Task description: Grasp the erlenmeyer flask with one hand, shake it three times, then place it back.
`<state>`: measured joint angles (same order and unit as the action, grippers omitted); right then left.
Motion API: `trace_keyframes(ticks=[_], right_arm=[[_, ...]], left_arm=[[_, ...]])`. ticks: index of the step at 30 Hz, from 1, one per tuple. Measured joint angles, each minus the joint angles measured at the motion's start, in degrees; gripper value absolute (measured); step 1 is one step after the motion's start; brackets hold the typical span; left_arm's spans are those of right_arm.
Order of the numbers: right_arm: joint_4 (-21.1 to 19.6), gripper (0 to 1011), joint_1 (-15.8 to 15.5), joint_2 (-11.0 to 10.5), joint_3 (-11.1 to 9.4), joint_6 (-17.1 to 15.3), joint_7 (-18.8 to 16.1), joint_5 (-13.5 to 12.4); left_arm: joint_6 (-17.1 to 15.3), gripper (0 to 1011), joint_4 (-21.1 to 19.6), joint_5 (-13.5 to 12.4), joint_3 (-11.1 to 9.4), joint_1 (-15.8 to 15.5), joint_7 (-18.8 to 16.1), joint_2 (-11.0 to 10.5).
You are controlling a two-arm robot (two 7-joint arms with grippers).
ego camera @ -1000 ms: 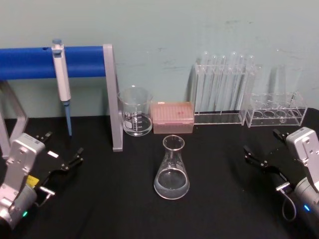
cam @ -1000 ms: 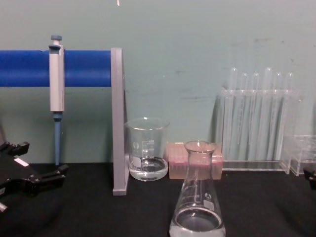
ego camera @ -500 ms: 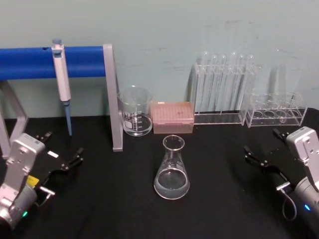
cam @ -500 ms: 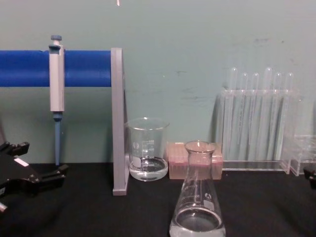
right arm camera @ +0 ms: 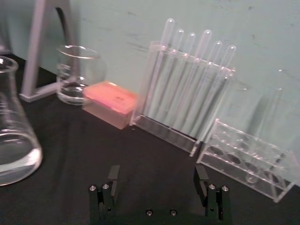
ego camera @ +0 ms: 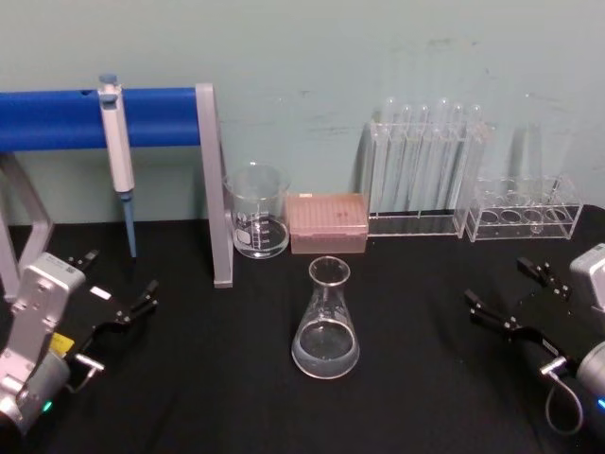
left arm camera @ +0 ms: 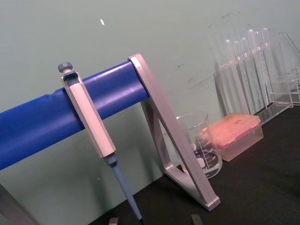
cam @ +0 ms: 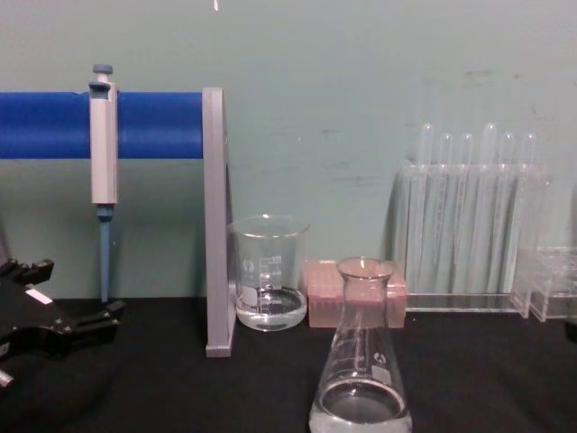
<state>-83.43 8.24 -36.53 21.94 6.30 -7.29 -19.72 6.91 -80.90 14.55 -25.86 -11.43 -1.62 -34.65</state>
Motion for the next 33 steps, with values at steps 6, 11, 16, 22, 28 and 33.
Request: trace_keyframes(ticks=[6,11,16,22,28,33], right_arm=[[-3.1,1000,-3.1,-1.5,-2.0,0.0,-4.2,-3.6],[-5.6,1000,-5.1,-2.1,-2.9,0.1,-7.6,-5.8],[-6.9,1000,-5.8,-1.9,-3.0,0.4,-10.6,-6.9],[-7.0,1000,-5.6,-1.2,-2.8,0.7,-13.3,-7.2],[-5.9,1000,-4.2,0.1,-2.0,1.0,-16.7,-7.1],[-4.8,1000,-3.0,1.2,-1.4,1.2,-18.8,-6.7]], left_arm=[[0.0,1001,0.0,0.0,0.0,0.0,0.0,0.0],[0.0,1001,0.0,0.0,0.0,0.0,0.0,0.0],[0.0,1001,0.0,0.0,0.0,0.0,0.0,0.0],[0.0,1001,0.0,0.0,0.0,0.0,0.0,0.0],[0.0,1001,0.0,0.0,0.0,0.0,0.0,0.0],[0.0,1001,0.0,0.0,0.0,0.0,0.0,0.0]])
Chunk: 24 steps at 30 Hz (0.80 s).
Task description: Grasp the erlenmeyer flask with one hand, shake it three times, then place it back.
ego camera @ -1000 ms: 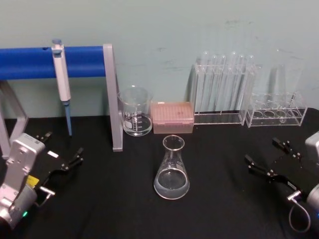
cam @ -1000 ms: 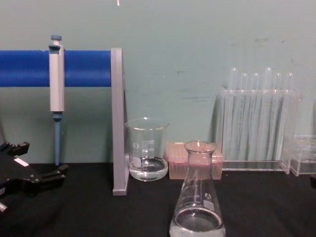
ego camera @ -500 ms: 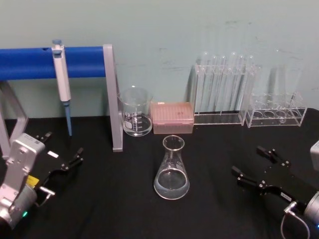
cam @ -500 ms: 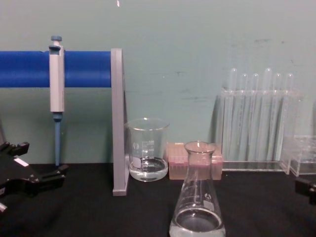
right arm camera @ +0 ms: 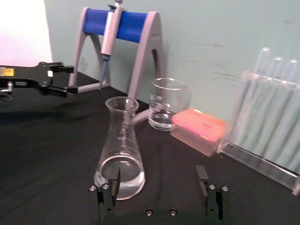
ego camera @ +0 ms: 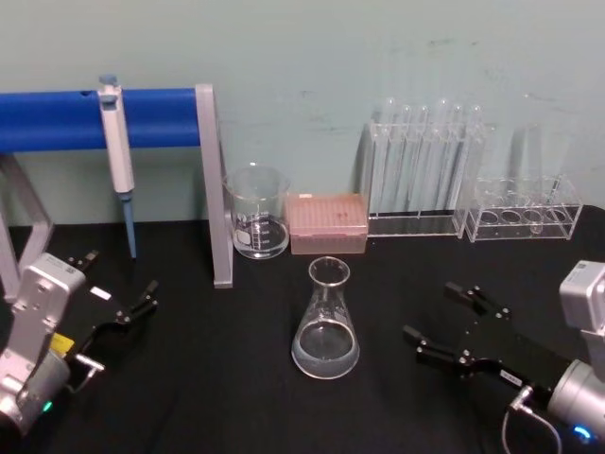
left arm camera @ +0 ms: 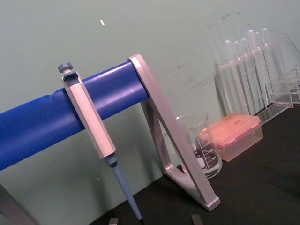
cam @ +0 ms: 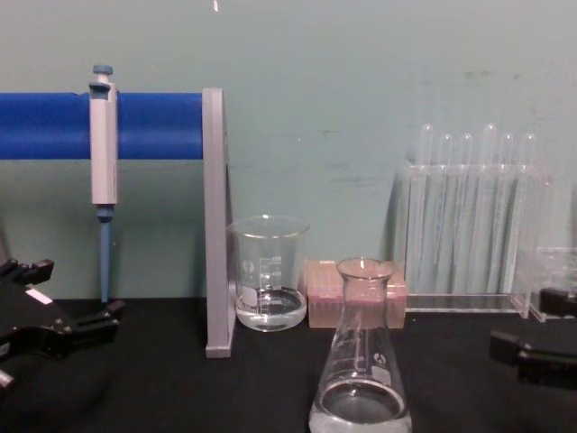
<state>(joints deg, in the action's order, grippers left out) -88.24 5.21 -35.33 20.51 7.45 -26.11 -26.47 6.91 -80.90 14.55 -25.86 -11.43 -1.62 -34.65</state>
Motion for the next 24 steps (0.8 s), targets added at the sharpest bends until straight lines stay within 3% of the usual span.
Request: trace_keyframes(ticks=[10,24], right_arm=[[3.6,1000,3.1,2.9,1.2,-0.1,-4.6,0.5],[9.3,1000,8.2,6.5,2.7,-0.5,-8.5,1.1]], left_arm=[[0.0,1001,0.0,0.0,0.0,0.0,0.0,0.0],[0.0,1001,0.0,0.0,0.0,0.0,0.0,0.0]])
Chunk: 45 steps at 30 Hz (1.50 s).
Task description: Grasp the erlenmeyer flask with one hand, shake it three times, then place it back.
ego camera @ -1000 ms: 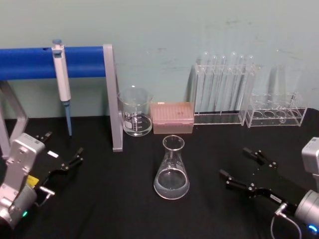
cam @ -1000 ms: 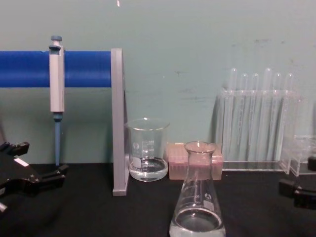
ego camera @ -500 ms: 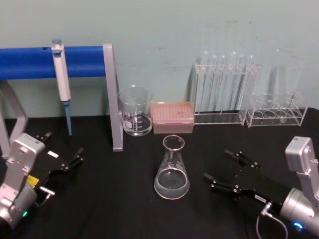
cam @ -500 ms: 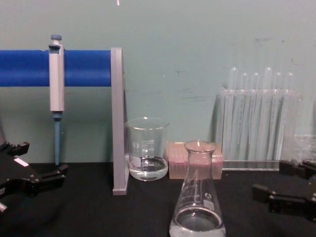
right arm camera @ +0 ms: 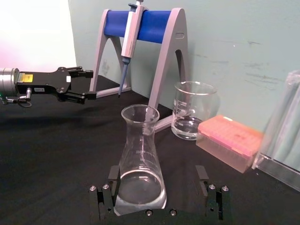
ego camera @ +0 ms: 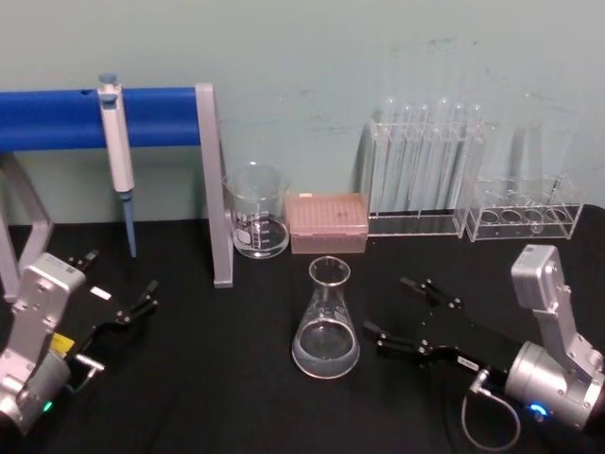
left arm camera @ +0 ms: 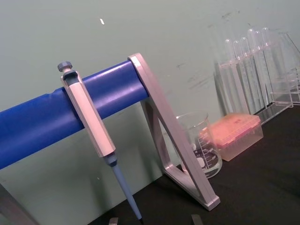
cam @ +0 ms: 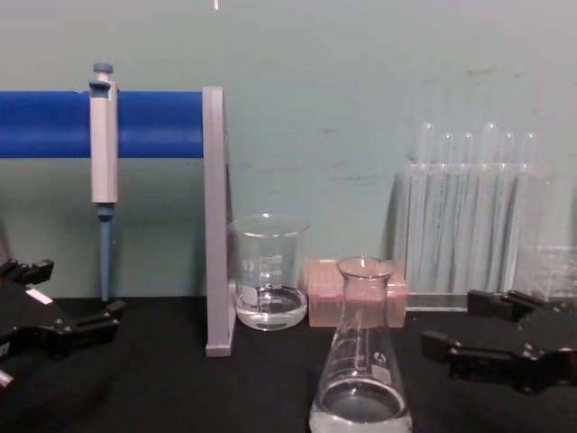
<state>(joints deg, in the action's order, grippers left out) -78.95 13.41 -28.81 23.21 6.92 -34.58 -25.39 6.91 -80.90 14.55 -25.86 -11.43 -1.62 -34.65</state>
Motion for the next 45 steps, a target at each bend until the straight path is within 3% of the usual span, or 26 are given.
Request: trace_keyframes(ticks=[16,45], right_arm=[[6.1,1000,5.7,2.9,2.1,0.6,-3.6,-0.5],[13.2,1000,12.3,6.0,5.4,2.3,-8.6,-2.3]], left_arm=[[0.0,1000,0.0,0.0,0.0,0.0,0.0,0.0],[0.0,1001,0.0,0.0,0.0,0.0,0.0,0.0]])
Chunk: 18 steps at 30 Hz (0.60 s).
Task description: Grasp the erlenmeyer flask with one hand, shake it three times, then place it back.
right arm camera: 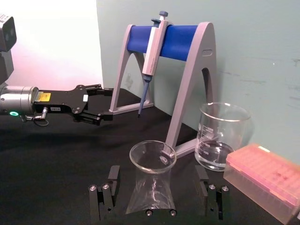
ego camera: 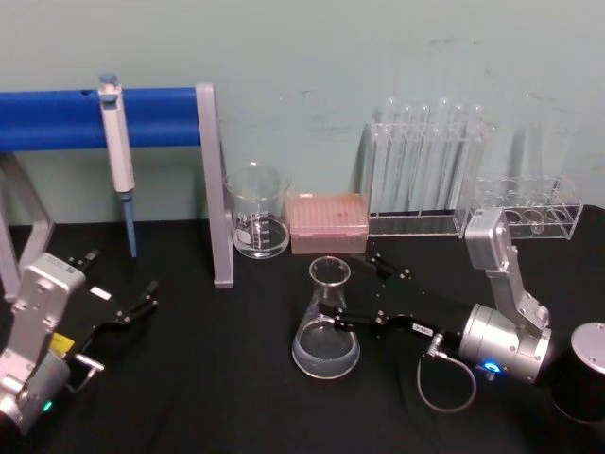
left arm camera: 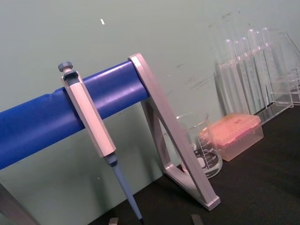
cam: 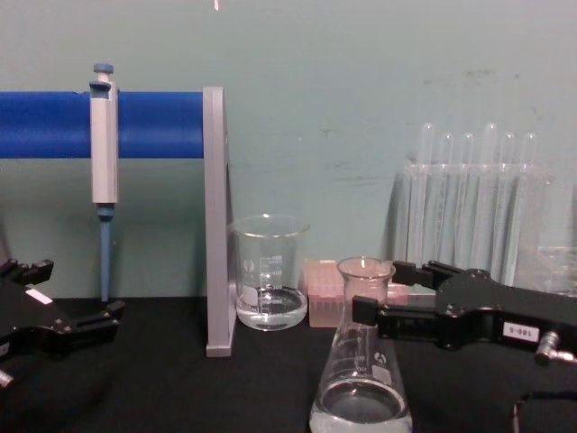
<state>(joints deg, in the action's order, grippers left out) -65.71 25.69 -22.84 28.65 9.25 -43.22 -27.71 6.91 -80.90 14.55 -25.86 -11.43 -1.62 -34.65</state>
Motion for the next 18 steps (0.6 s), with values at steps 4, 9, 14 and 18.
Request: trace_keyframes(ticks=[4,9,14,18], right_arm=[[0.6,1000,0.7,0.3,0.5,0.1,-0.4,0.0],[1.5,1000,1.5,0.7,1.2,0.2,-0.9,0.1],[2.1,1000,2.1,1.1,1.6,0.2,-1.1,0.2],[2.9,1000,2.6,1.5,2.0,0.3,-1.2,0.3]], left_arm=[[0.0,1001,0.0,0.0,0.0,0.0,0.0,0.0],[0.0,1001,0.0,0.0,0.0,0.0,0.0,0.0],[0.0,1001,0.0,0.0,0.0,0.0,0.0,0.0],[0.0,1001,0.0,0.0,0.0,0.0,0.0,0.0]])
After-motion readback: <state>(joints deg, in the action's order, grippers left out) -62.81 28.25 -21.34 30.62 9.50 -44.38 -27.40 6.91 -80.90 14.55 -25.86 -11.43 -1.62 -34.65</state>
